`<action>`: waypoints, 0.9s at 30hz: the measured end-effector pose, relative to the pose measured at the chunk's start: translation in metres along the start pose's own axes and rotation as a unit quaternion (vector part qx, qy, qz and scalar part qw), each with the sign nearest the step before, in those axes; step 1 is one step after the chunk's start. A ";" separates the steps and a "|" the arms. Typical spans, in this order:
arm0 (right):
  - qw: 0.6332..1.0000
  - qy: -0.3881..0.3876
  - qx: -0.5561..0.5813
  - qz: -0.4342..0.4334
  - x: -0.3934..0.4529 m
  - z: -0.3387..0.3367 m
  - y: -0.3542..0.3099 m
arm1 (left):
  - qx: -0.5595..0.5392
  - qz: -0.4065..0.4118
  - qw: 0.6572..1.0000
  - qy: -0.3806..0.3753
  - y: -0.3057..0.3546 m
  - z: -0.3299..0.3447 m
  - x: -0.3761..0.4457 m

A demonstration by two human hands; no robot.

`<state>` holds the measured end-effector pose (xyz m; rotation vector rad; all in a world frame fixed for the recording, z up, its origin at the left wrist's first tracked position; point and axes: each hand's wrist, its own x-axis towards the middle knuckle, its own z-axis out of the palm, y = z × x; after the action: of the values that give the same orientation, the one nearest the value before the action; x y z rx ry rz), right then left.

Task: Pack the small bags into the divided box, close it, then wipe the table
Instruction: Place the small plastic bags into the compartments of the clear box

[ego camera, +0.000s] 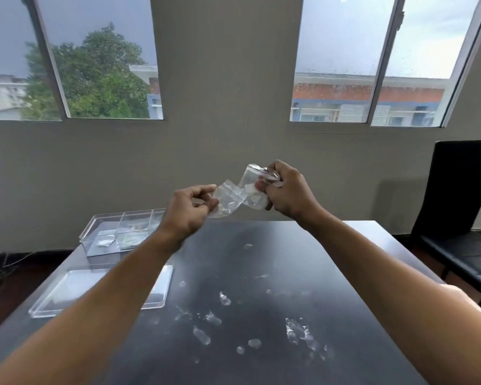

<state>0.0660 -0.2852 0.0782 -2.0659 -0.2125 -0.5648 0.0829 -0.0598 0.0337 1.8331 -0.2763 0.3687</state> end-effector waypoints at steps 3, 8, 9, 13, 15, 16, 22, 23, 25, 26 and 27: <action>0.999 -0.020 0.025 -0.008 0.006 0.030 -0.013 | -0.041 -0.012 0.999 0.026 -0.009 -0.041 0.005; 0.998 -0.051 0.042 -0.009 0.016 0.086 -0.030 | -0.099 -0.037 0.990 0.089 -0.025 -0.105 0.013; 0.997 -0.059 0.043 -0.009 0.018 0.098 -0.033 | -0.098 -0.039 0.990 0.096 -0.029 -0.116 0.013; 0.995 -0.096 0.029 -0.014 0.027 0.140 -0.043 | -0.071 -0.041 0.988 0.129 -0.038 -0.146 0.013; 0.994 -0.103 0.030 -0.014 0.031 0.156 -0.046 | -0.032 -0.044 0.986 0.160 -0.044 -0.159 0.015; 0.994 -0.106 0.032 -0.012 0.032 0.163 -0.047 | -0.010 -0.050 0.984 0.173 -0.046 -0.165 0.016; 0.989 -0.139 0.049 0.002 0.035 0.195 -0.053 | 0.095 -0.076 0.968 0.220 -0.064 -0.185 0.011; 0.988 -0.149 0.044 0.002 0.036 0.200 -0.054 | 0.105 -0.067 0.968 0.217 -0.070 -0.186 0.007; 0.986 -0.165 0.026 -0.005 0.037 0.211 -0.056 | 0.128 -0.053 0.970 0.201 -0.085 -0.186 -0.001; 0.985 -0.170 0.012 -0.012 0.038 0.216 -0.057 | 0.147 -0.049 0.969 0.191 -0.090 -0.186 -0.004; 0.985 -0.173 -0.002 -0.022 0.038 0.221 -0.057 | 0.176 -0.042 0.966 0.184 -0.094 -0.185 -0.004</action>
<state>0.1462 -0.0717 0.0419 -2.1572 -0.4597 -0.2277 0.0939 0.1442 -0.0023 2.0681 0.1339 0.7241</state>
